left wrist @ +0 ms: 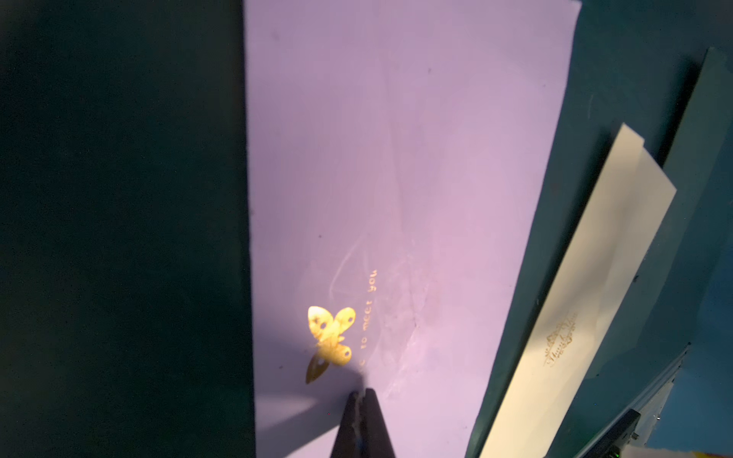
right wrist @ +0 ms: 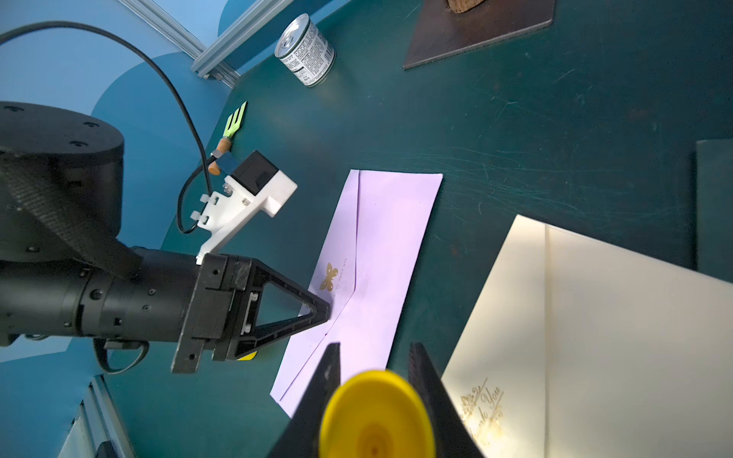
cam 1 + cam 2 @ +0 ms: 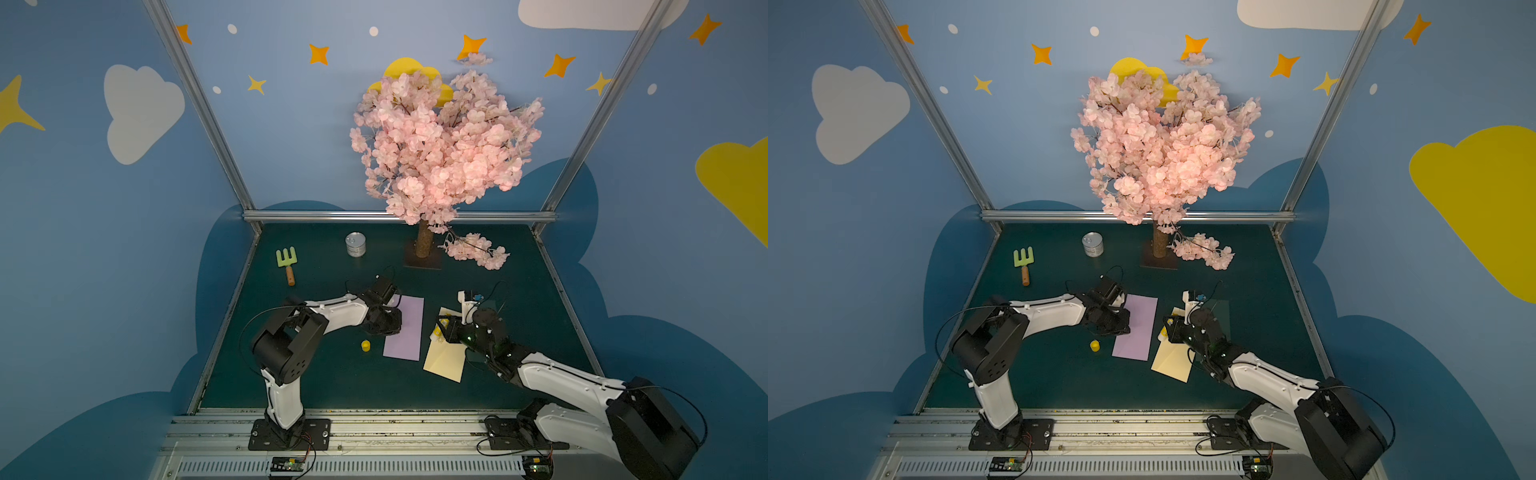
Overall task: Seal the envelope with a glue stick
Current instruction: Seal the envelope at the center of the board.
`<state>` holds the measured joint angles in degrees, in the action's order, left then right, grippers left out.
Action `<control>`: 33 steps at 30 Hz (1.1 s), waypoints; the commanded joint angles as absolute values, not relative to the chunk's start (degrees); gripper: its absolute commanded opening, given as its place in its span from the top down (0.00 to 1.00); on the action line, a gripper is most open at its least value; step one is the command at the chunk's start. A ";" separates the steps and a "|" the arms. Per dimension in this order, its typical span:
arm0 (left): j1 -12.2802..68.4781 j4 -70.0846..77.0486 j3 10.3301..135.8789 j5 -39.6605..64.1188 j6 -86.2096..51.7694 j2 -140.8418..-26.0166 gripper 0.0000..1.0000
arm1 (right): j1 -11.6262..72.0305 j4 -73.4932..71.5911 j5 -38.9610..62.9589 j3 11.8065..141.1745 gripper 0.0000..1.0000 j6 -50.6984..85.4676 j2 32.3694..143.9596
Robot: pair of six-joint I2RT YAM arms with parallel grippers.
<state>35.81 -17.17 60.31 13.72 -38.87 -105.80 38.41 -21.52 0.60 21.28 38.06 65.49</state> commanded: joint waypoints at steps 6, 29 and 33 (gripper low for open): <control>34.38 -23.85 61.35 12.23 -37.05 -101.61 0.94 | 38.14 -20.25 0.88 22.48 1.00 37.04 63.02; 35.82 -7.89 55.45 37.04 -30.33 -82.40 0.08 | 34.01 -5.23 10.87 30.96 1.00 36.46 55.87; 38.57 -3.36 54.20 40.47 -26.71 -82.86 0.07 | 32.69 -4.22 16.21 32.90 1.00 39.36 57.81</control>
